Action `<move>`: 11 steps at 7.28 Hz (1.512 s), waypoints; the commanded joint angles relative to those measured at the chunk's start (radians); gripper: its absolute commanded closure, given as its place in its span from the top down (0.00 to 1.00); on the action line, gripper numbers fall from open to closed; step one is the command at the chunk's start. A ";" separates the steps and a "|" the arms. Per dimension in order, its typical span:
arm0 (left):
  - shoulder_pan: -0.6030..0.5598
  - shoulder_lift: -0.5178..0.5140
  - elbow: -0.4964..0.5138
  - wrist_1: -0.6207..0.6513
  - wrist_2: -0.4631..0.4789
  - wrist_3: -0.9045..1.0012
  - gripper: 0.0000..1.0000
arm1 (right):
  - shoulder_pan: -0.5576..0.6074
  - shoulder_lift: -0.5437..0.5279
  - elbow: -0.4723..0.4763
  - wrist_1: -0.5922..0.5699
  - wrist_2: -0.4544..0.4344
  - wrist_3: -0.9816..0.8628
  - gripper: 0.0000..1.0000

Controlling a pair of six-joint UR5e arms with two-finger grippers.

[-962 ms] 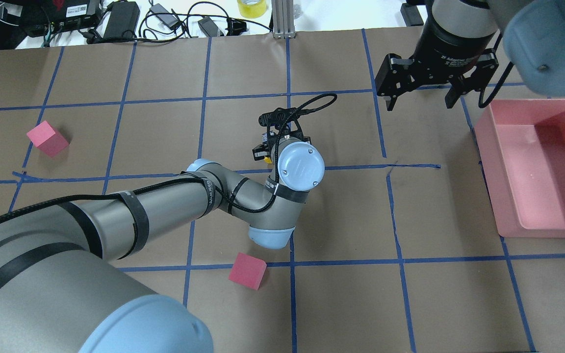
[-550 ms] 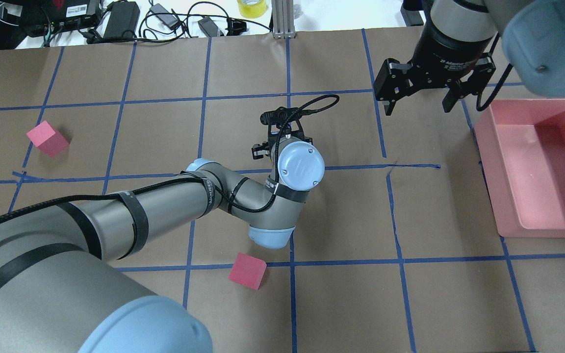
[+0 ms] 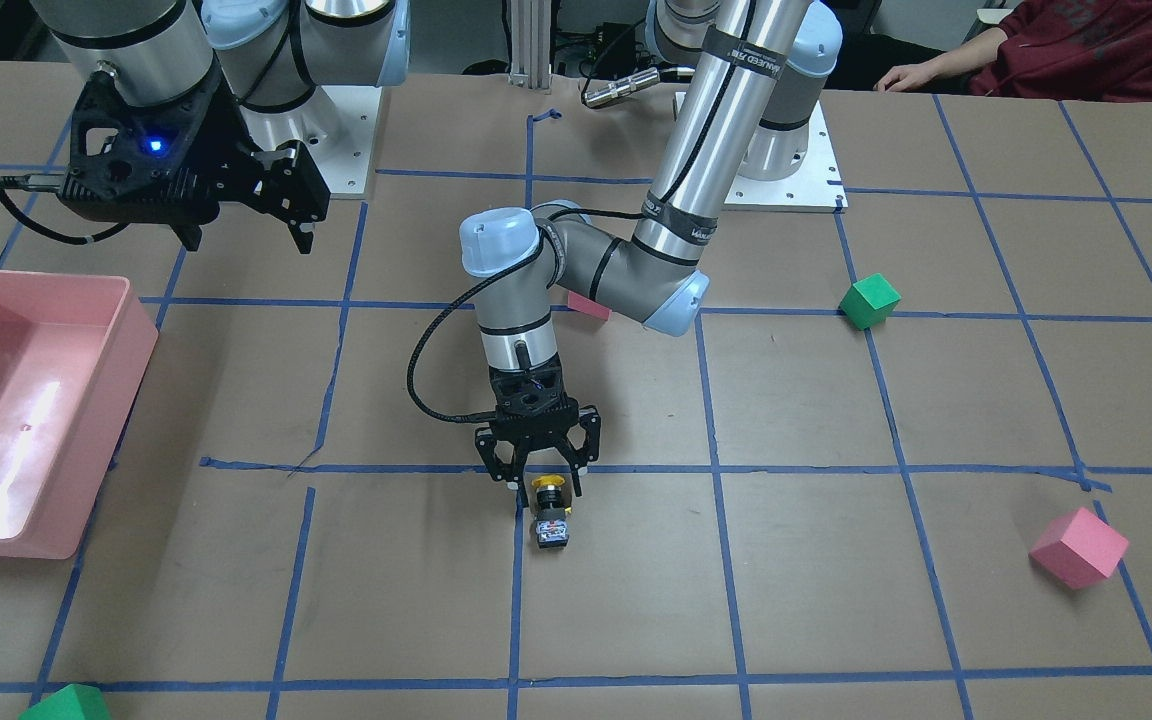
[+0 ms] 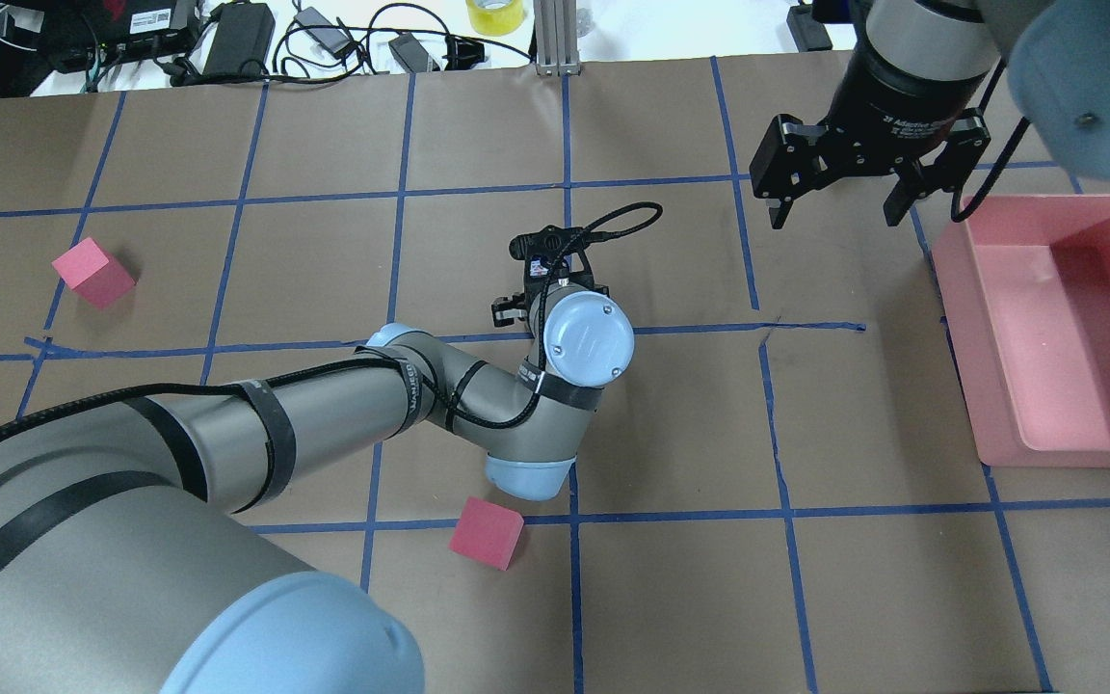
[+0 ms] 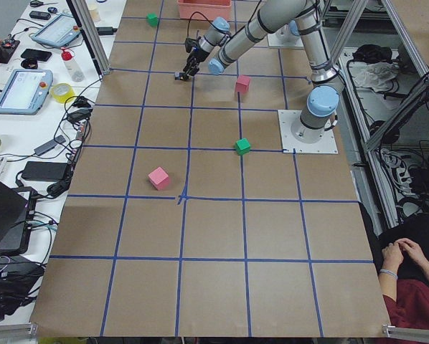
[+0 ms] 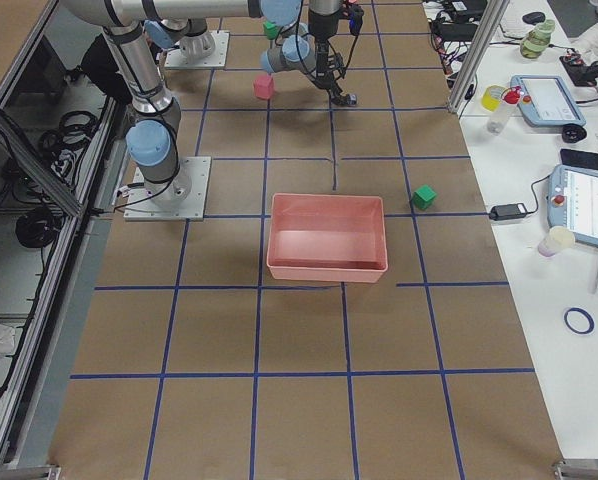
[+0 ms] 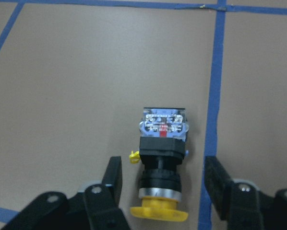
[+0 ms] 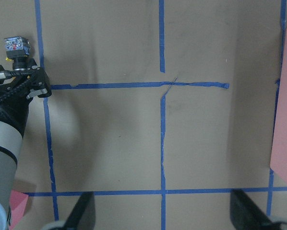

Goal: Align button upright
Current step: 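Lift and rotate the button with the left gripper, cap upward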

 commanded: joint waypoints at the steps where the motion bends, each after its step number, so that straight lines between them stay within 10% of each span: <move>1: 0.000 -0.001 -0.012 0.017 -0.002 -0.002 0.62 | -0.003 0.000 0.007 0.015 -0.005 0.000 1.00; 4: 0.000 -0.001 -0.012 0.017 -0.008 -0.011 0.59 | -0.003 0.000 0.007 0.009 -0.011 -0.002 1.00; 8: 0.000 -0.001 -0.014 0.017 -0.008 -0.009 0.13 | -0.003 0.000 0.009 0.017 -0.013 0.000 1.00; 11: 0.005 0.040 0.030 -0.014 -0.017 0.029 0.12 | -0.003 0.000 0.009 0.015 -0.013 0.000 1.00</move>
